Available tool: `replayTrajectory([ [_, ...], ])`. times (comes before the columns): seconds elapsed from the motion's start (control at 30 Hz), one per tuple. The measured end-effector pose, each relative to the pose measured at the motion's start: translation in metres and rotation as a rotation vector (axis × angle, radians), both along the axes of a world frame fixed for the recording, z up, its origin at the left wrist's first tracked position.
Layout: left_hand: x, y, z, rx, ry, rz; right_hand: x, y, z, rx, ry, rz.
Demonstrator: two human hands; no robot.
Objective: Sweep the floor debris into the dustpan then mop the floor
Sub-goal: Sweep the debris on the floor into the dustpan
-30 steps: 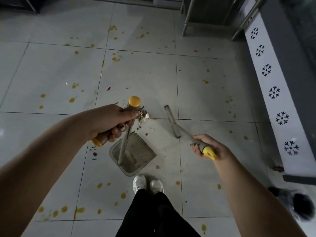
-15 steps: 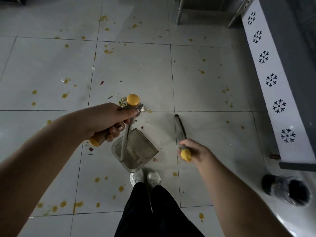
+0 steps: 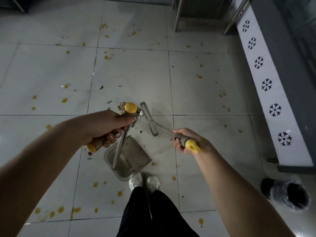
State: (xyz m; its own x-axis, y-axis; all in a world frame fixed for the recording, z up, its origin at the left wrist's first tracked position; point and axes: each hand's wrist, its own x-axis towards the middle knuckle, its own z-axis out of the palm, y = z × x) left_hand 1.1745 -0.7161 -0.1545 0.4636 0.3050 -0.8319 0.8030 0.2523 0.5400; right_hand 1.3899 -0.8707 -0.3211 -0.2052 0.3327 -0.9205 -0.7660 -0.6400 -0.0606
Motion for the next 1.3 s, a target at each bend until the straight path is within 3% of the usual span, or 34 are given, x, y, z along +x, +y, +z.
replayTrajectory([
  [0.3,-0.005,-0.005,0.006,0.035,-0.010,-0.050,-0.045,-0.029,0.002,-0.140,-0.275,-0.152],
  [0.47,-0.010,-0.005,0.001,0.032,-0.008,-0.037,-0.078,-0.016,-0.003,-0.172,-0.133,-0.231],
  [0.67,-0.021,-0.005,-0.001,0.019,0.004,-0.038,-0.086,0.009,-0.012,-0.007,0.105,-0.310],
  [0.87,-0.036,0.003,0.002,0.021,0.037,0.020,-0.065,0.021,-0.004,0.044,0.122,-0.198],
  [1.03,-0.044,0.002,0.004,0.020,0.047,0.042,-0.066,0.022,0.022,-0.001,0.004,-0.129],
  [1.3,-0.056,0.008,0.007,0.022,0.040,0.067,-0.090,0.009,0.017,-0.183,-0.202,-0.219],
])
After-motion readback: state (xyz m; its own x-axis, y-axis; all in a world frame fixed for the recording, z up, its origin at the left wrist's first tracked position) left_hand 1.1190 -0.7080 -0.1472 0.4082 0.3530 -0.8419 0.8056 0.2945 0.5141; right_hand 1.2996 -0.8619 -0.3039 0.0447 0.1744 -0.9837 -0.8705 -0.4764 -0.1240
